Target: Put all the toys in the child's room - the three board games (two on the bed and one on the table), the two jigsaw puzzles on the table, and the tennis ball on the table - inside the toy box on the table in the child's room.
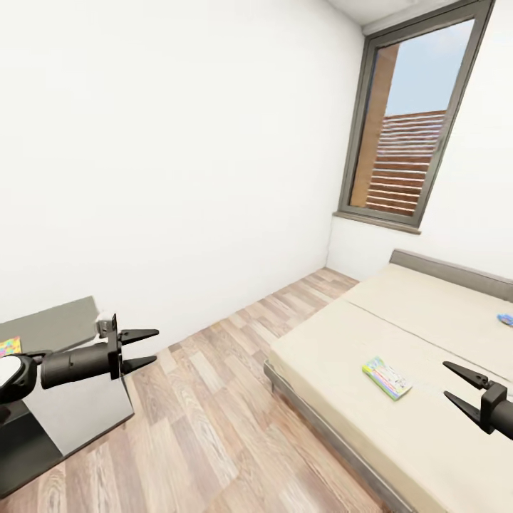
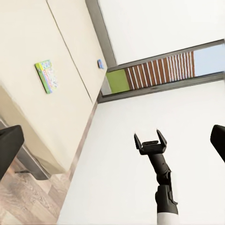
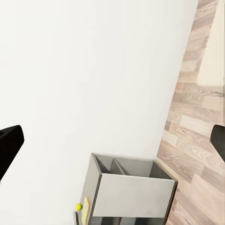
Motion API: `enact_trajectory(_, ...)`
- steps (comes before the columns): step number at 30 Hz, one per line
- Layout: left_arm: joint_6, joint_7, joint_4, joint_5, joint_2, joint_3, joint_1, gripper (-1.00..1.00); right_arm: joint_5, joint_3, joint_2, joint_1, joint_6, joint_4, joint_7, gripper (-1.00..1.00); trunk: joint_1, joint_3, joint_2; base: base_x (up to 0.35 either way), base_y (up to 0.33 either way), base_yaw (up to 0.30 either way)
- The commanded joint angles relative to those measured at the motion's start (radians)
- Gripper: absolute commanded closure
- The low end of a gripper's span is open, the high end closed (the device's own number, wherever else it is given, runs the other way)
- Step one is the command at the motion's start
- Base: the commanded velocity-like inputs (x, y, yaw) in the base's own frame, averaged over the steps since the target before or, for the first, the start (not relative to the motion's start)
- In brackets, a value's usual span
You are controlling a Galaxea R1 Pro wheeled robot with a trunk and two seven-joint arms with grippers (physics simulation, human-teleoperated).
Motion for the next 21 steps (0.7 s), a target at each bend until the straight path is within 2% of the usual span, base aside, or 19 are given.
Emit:
enact_trajectory(1, 0.001, -0.002, 0.000, 0.001, 0.001, -0.001, -0.001, -1.00, 0.011, -0.001, 0.000, -0.001, 0.005, 0.000, 0.010, -1.00, 0.001, -0.001, -0.002, 0.000, 0.000, -0.246)
enact_trajectory(10, 0.001, -0.002, 0.000, 0.001, 0.001, -0.003, -0.001, -1.00, 0.011, -0.003, 0.000, -0.001, 0.005, 0.014, 0.010, -1.00, 0.001, 0.008, -0.002, 0.050, 0.000, -0.245)
enact_trajectory(18, 0.001, -0.002, 0.000, 0.001, 0.001, -0.003, -0.001, -1.00, 0.011, -0.004, 0.000, -0.003, 0.005, 0.030, 0.009, -1.00, 0.001, 0.017, -0.002, 0.234, 0.000, -0.241)
enact_trajectory(21, 0.001, -0.002, 0.000, 0.001, 0.001, -0.003, -0.001, -1.00, 0.010, -0.004, 0.000, -0.004, 0.005, 0.031, 0.009, -1.00, 0.001, 0.018, -0.002, 0.159, 0.000, -0.125)
